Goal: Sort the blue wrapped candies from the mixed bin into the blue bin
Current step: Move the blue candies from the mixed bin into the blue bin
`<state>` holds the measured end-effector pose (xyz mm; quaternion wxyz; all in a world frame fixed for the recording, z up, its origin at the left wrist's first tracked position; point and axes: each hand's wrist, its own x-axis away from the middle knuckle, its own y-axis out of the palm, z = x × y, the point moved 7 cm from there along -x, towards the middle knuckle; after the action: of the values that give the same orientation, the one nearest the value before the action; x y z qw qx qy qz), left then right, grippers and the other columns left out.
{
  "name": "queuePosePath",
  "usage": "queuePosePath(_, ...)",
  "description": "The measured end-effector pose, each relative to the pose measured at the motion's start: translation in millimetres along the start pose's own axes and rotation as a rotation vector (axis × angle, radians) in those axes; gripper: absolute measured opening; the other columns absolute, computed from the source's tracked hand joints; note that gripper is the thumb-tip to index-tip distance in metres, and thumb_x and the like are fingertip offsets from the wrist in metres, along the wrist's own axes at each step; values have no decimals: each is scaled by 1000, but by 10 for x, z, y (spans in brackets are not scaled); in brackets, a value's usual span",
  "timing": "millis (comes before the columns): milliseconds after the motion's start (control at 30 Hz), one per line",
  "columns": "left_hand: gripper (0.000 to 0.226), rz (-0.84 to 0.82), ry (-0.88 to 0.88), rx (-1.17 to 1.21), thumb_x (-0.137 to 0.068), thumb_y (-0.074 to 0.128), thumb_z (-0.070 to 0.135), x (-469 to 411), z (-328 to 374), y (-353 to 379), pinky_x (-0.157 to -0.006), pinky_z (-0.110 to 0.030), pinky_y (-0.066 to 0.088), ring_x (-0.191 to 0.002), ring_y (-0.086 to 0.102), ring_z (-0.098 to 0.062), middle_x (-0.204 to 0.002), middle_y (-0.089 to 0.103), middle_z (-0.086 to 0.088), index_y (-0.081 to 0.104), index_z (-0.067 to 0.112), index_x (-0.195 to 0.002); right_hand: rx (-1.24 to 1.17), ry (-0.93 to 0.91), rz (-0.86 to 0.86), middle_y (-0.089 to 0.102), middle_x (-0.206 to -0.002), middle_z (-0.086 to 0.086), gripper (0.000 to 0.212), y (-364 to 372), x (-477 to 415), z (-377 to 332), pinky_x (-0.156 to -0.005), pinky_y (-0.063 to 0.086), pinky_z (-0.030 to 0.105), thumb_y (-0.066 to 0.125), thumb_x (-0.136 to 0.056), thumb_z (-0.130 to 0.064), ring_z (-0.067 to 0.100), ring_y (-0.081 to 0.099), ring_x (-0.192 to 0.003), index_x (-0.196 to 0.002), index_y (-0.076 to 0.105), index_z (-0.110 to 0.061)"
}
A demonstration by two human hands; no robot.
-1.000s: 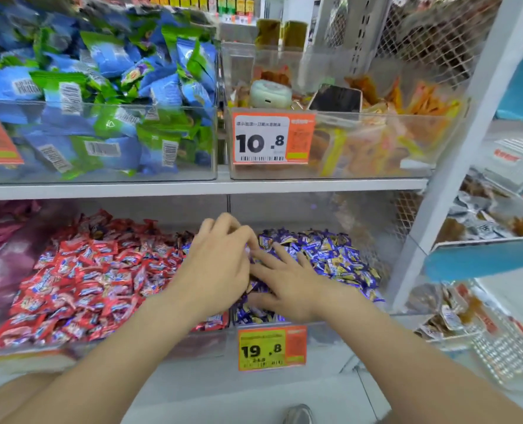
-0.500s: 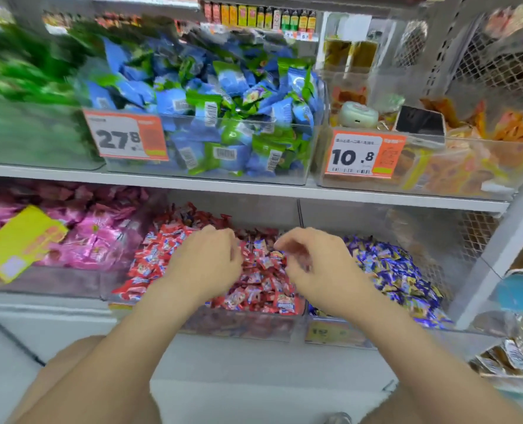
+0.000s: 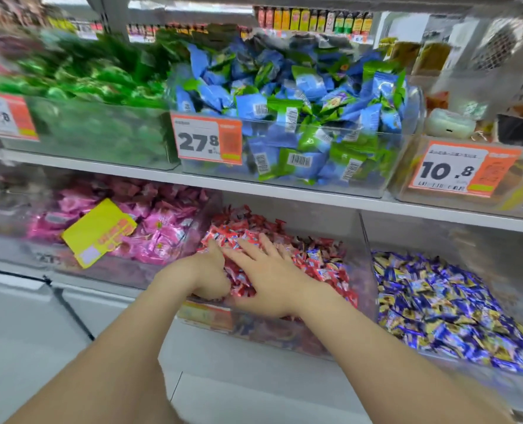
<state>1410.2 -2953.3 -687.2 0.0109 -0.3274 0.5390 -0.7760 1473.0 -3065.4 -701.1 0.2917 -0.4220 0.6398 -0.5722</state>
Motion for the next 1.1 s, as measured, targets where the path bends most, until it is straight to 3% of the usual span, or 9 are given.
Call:
queuePosePath(167, 97, 19, 57, 106, -94, 53, 12, -249, 19, -42, -94, -35, 54, -125, 58, -32, -157, 44, -18, -15, 8, -164, 113, 152, 6, 23, -165, 2, 92, -49, -226, 206, -112, 31, 63, 63, -81, -75, 46, 37, -140, -158, 20, -50)
queuePosePath(333, 93, 53, 215, 198, -93, 46, -4, -376, 272, -64, -52, -26, 47, -81, 66, -25, -146, 49, -18, -4, 24, -166, 45, 304, 104, 58, -129, 9, 64, -374, -114, 619, -91, 48, 48, 67, -81, -59, 39, 63, -115, -138, 46, -39)
queuePosePath(400, 91, 124, 349, 242, -89, 47, -10, -398, 402, -137, -49, -20, 48, -73, 62, -17, -141, 52, -10, 14, 33, -163, -19, 366, 140, 66, -118, 8, 53, -443, -30, 824, -80, 52, 41, 68, -78, -52, 39, 67, -108, -126, 56, -34)
queuePosePath(467, 97, 180, 505, 243, -83, 54, -8, -389, 508, -170, -79, -30, 61, -104, 67, -20, -149, 51, 2, 24, 48, -156, -74, 401, 120, 69, -120, 7, 64, -471, 69, 967, -84, 58, 42, 70, -74, -57, 37, 67, -109, -132, 55, -35)
queuePosePath(567, 97, 238, 603, 134, -85, 65, -4, -378, 531, -173, -117, -36, 40, -143, 44, -19, -157, 41, 6, 26, 43, -160, -117, 428, 139, 66, -128, 8, 88, -550, 217, 1069, -93, 58, 49, 79, -70, -63, 37, 65, -116, -147, 45, -36)
queuePosePath(667, 89, 362, 496, 79, -84, 76, 3, -381, 364, -292, -110, -46, 44, -130, 45, -29, -142, 36, -1, 34, 40, -153, -48, 405, 210, 63, -124, 10, 84, -669, 313, 985, -95, 57, 49, 83, -73, -33, 38, 61, -116, -147, 45, -28)
queuePosePath(733, 57, 438, 399, 23, -82, 82, 16, -306, 225, -386, -94, -43, 51, -109, 54, -27, -124, 43, -2, 50, 32, -127, -27, 301, 236, 55, -120, 6, 70, -703, 330, 728, -99, 53, 47, 75, -77, -20, 34, 56, -117, -142, 54, -33)
queuePosePath(867, 15, 255, 340, -68, -90, 72, 34, -80, 167, -217, -69, -30, 52, -82, 67, -16, -87, 73, 1, 71, 20, -84, -33, -18, 64, 50, -112, 1, 31, -439, 225, 127, -100, 44, 44, 74, -91, -44, 25, 45, -111, -122, 68, -40)
queuePosePath(1100, 16, 110, 342, -155, -80, 51, 13, -46, 145, -62, -64, -38, 50, -64, 46, -25, -67, 51, -7, 53, 18, -66, 158, -35, -63, 38, -99, -7, 59, -227, 171, 230, -84, 32, 38, 79, -82, -61, 18, 31, -99, -137, 64, -45)
